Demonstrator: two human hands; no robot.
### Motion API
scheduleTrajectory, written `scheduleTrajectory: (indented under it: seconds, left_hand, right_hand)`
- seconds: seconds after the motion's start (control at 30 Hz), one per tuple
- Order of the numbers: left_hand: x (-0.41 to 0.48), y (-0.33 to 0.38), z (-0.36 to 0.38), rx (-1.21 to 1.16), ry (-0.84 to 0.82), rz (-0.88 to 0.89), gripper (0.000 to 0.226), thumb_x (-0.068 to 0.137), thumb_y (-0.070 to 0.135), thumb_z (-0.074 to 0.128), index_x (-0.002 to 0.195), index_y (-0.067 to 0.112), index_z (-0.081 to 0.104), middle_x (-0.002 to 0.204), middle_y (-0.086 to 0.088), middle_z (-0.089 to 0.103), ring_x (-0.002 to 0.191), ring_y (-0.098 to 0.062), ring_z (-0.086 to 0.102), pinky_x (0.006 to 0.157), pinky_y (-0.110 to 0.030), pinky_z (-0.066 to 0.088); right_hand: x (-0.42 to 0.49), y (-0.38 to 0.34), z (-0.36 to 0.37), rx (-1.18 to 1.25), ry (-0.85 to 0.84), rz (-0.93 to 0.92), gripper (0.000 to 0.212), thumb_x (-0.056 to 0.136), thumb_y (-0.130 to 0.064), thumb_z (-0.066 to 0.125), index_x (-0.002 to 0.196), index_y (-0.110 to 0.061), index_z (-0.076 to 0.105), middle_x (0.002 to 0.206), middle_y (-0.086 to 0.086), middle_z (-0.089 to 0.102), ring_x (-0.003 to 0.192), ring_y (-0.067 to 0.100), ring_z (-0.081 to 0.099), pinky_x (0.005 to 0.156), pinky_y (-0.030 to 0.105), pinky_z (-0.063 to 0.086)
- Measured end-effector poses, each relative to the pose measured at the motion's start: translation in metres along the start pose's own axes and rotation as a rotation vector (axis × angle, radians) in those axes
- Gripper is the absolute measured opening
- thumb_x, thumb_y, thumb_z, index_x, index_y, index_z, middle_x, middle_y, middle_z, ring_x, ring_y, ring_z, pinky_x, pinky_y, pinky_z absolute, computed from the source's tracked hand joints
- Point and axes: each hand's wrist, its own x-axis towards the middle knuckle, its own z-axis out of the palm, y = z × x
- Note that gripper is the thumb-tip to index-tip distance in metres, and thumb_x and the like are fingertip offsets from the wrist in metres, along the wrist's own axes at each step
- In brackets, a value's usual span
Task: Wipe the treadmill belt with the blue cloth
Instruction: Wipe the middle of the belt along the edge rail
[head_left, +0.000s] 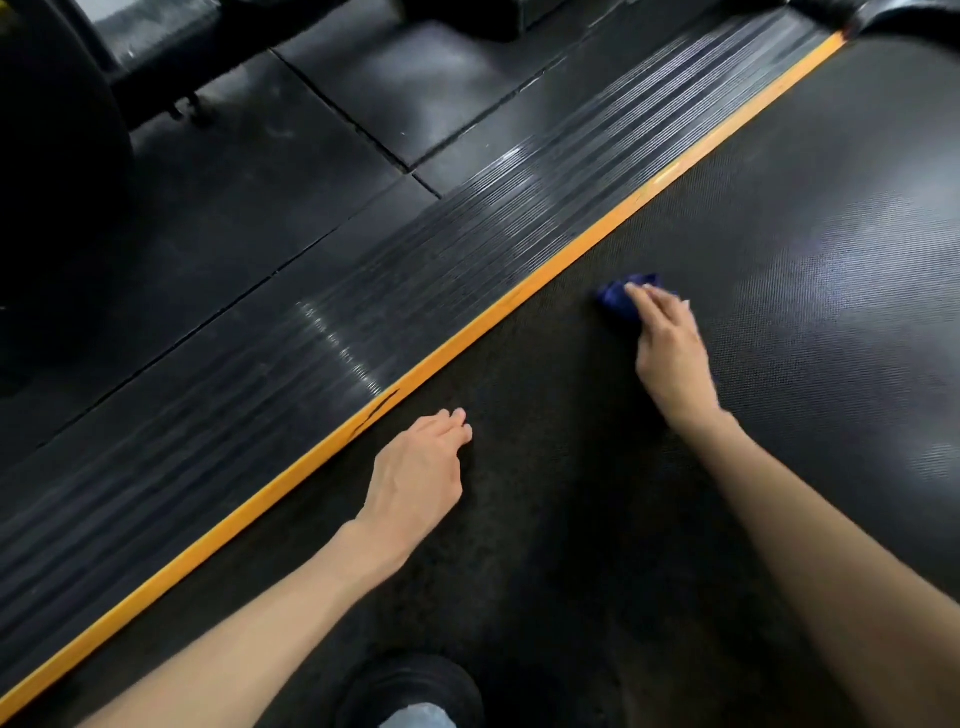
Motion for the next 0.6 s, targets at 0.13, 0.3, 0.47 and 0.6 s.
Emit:
scheduleTrajectory:
  seconds: [0.13,0.3,0.47,0.6]
  left_hand:
    - [0.001,0.002,-0.007,-0.009,-0.082,-0.013,0.046,0.09,0.011,0.05,0.134,0.02,0.047,0.145,0.005,0.041,0.134,-0.009,0.036,0.106,-0.025,0.034]
    - [0.008,0.005,-0.012,-0.012,-0.04,-0.024,0.033,0.087,0.012,0.052,0.119,0.018,0.06,0.118,0.003,0.062,0.104,-0.011,0.057,0.08,-0.024,0.049]
    - [0.006,0.003,-0.009,-0.022,-0.075,-0.054,0.04,0.09,0.013,0.049,0.129,0.021,0.054,0.134,0.007,0.053,0.12,-0.01,0.05,0.092,-0.026,0.047]
    - [-0.001,-0.004,-0.006,-0.059,-0.099,-0.031,0.047,0.092,0.011,0.048,0.136,0.024,0.044,0.146,0.01,0.036,0.135,-0.006,0.033,0.107,-0.024,0.031]
  right_hand:
    - [0.027,-0.012,0.0,0.044,0.063,0.233,0.052,0.088,0.007,0.04,0.138,-0.008,0.043,0.143,0.015,0.041,0.134,0.031,0.033,0.115,0.035,0.014]
    - [-0.052,-0.078,0.032,0.094,-0.194,-0.295,0.048,0.083,0.001,0.056,0.129,-0.011,0.054,0.131,0.01,0.052,0.124,0.025,0.046,0.112,0.038,0.03]
    - [-0.005,-0.03,0.02,0.021,-0.165,-0.408,0.042,0.088,0.0,0.05,0.128,-0.011,0.056,0.128,0.011,0.056,0.12,0.026,0.048,0.112,0.039,0.027]
    - [0.045,-0.005,0.004,0.04,0.033,0.157,0.046,0.092,0.001,0.043,0.137,-0.01,0.047,0.137,0.012,0.047,0.128,0.029,0.039,0.112,0.037,0.026]
